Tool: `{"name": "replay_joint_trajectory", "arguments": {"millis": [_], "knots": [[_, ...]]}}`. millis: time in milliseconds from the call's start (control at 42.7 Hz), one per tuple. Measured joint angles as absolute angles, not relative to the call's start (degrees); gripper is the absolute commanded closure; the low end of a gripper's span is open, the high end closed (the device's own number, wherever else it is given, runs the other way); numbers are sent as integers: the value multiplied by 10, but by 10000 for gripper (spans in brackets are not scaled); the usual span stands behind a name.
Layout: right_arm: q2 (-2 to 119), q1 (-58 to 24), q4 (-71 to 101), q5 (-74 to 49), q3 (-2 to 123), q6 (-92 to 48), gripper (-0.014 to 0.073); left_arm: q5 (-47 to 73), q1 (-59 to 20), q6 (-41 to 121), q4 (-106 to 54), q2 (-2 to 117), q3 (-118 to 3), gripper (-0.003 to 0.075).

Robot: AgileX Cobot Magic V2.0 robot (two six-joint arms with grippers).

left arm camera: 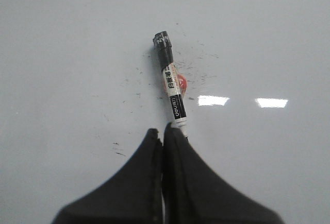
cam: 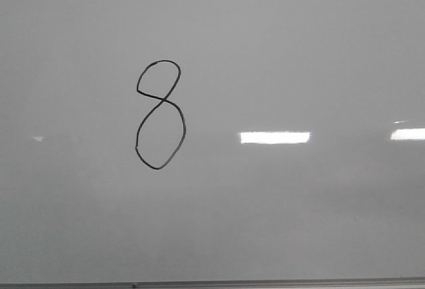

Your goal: Write number 8 on whiteboard

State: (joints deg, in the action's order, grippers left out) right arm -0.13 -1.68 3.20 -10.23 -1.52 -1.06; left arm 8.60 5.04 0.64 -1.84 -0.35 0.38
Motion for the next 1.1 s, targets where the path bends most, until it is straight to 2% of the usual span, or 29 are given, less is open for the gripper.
{"name": "replay_joint_trajectory", "arguments": {"millis": [1101], "knots": [[-5,-17,32,-118,-15,-8,663,85,50,6,-18,-3,4,741]]}}
